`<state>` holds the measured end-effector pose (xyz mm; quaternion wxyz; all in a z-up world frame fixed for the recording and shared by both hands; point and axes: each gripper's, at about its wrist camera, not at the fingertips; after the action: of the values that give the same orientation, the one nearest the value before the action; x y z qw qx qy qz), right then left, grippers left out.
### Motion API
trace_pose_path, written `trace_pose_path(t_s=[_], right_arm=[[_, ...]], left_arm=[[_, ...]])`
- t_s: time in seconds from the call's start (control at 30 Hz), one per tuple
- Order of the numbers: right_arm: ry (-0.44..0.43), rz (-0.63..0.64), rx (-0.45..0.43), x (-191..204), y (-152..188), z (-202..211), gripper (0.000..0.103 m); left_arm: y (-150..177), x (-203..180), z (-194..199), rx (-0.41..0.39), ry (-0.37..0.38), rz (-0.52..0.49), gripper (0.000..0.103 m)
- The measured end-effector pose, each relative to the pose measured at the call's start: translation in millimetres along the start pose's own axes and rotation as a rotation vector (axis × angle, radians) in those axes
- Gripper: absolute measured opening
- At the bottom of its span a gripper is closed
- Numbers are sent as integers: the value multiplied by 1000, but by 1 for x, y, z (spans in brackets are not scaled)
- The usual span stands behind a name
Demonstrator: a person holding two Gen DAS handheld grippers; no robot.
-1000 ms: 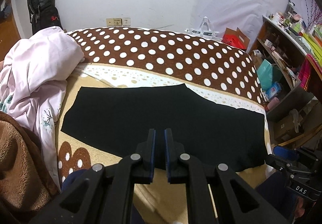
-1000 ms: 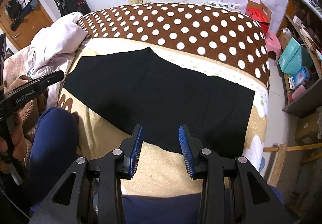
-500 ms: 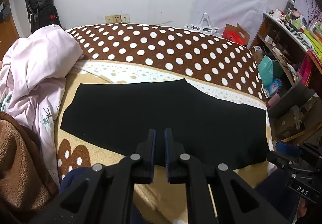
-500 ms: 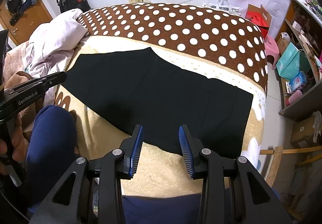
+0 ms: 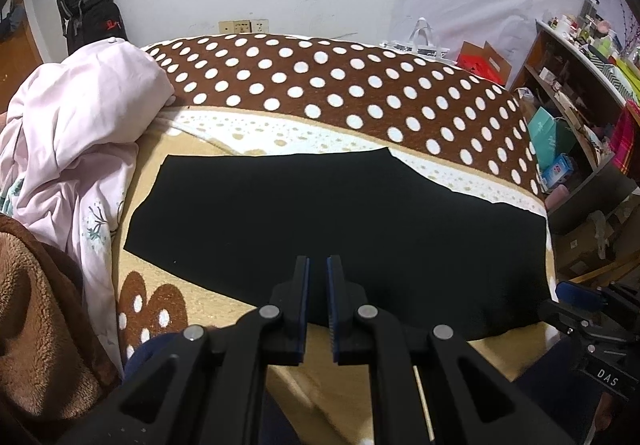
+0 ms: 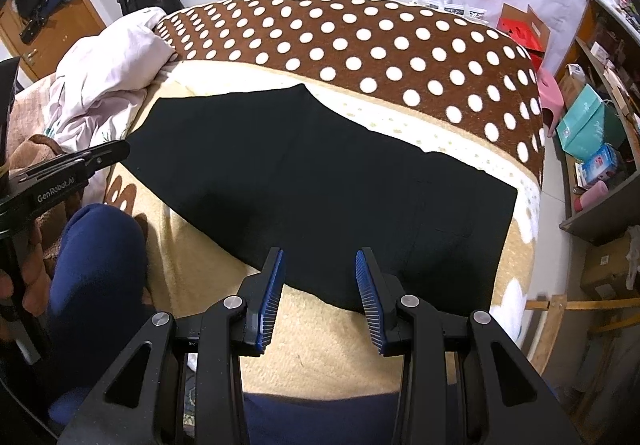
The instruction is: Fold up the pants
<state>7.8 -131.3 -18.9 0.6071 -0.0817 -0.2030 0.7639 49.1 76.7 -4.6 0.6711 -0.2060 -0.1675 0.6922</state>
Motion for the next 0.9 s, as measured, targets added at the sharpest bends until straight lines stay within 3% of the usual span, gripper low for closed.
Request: trace_pose_path(t_s=[0.37,0.9], right_arm=[[-22,-21,36,-10,-12,-25,38],[-48,-26,68,-13,-20,-48,38]], left_arm=[[-7,33,-22,23,-68,46,10],[-9,50,-39,45,-88,76,10]])
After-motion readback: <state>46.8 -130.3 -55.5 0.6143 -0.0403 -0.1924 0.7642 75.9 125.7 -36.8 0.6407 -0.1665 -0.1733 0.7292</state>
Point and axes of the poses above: each gripper's, at about its wrist camera, not at the fingertips, and z roughly against the way its jaws point, x to its left, y to its underside, and after that the axes turned 2 degrees about z, right-handed
